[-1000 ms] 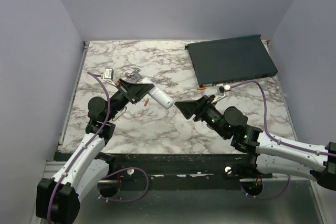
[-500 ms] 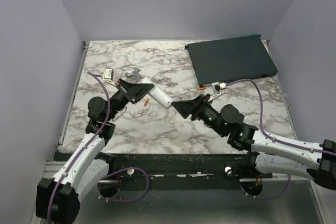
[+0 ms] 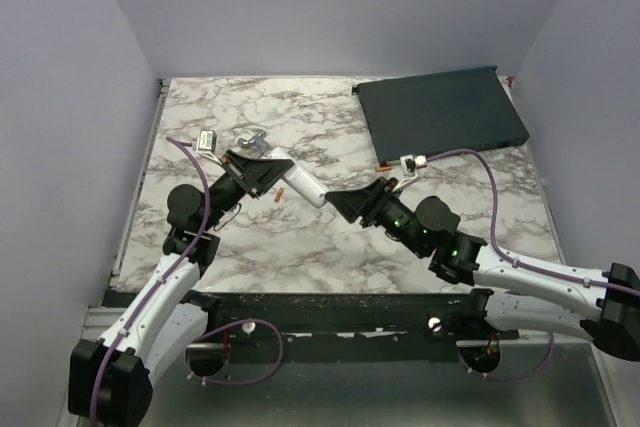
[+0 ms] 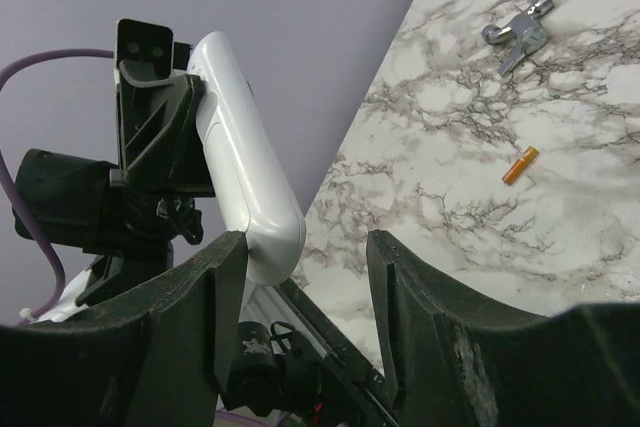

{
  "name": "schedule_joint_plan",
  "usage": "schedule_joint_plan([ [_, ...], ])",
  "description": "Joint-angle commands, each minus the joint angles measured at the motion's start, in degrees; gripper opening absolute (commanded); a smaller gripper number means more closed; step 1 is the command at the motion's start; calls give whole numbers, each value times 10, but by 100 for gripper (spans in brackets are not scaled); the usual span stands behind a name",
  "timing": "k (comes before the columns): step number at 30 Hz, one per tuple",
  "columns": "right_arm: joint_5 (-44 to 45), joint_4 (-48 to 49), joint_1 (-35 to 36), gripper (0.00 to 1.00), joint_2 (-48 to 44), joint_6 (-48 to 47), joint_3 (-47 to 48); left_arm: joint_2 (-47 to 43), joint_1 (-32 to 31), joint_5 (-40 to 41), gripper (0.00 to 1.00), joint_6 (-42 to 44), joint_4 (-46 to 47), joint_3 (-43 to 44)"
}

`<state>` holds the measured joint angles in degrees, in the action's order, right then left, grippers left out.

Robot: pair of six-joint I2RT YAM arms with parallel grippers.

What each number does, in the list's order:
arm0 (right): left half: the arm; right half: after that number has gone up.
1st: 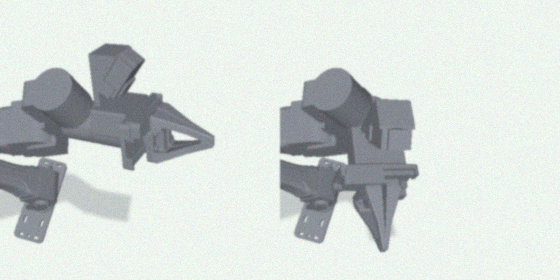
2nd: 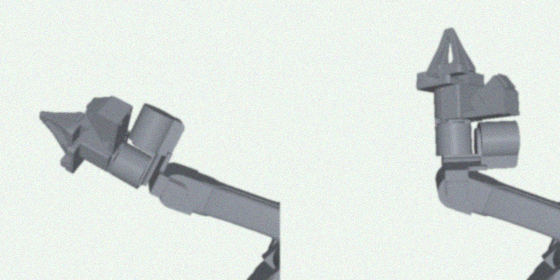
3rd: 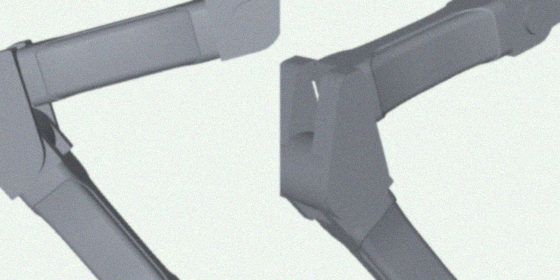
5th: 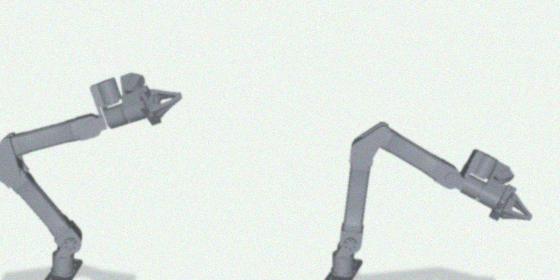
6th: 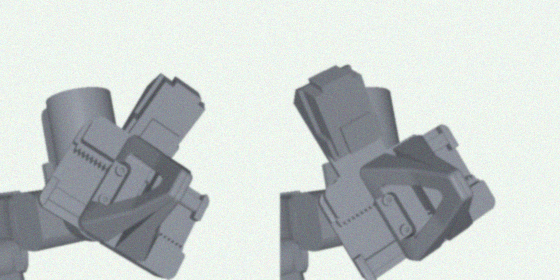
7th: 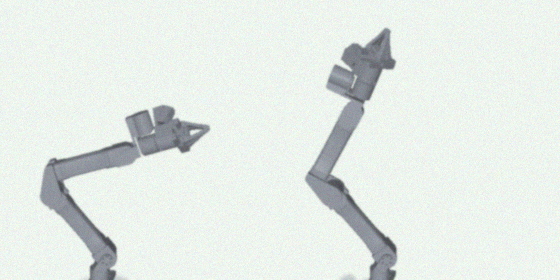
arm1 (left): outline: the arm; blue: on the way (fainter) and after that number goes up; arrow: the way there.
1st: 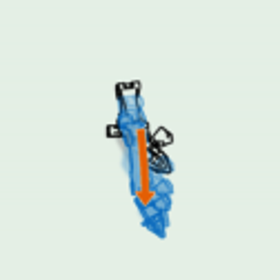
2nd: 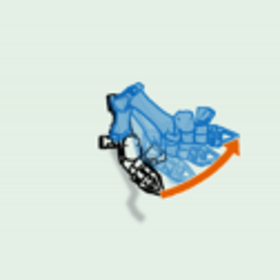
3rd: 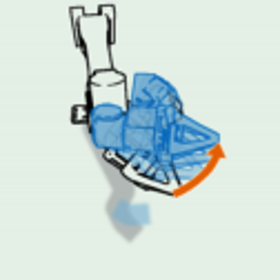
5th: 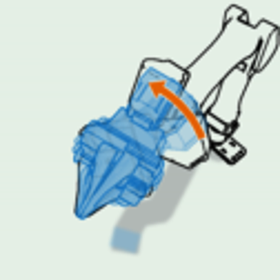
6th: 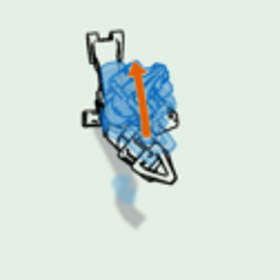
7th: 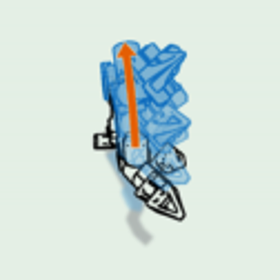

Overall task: Load the batteries into the remote control
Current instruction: Remove the battery cover from the remote control.

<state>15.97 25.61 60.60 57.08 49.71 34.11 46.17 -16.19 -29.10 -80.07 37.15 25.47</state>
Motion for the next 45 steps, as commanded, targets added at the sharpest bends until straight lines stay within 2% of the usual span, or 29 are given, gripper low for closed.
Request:
schedule_joint_plan([
  [1, -9, 14, -6, 57, 4, 11, -4, -4, 3, 6, 0, -2, 15, 0],
  [14, -34, 23, -7, 57, 20, 8, 3, -4, 3, 8, 0, -3, 14, -3],
  [36, -1, 22, -10, 57, 32, -3, 6, -2, 3, 1, 0, -5, 18, -2],
  [45, 1, 55, -10, 57, 30, -15, -3, 0, 3, 2, 0, -8, 23, -5],
])
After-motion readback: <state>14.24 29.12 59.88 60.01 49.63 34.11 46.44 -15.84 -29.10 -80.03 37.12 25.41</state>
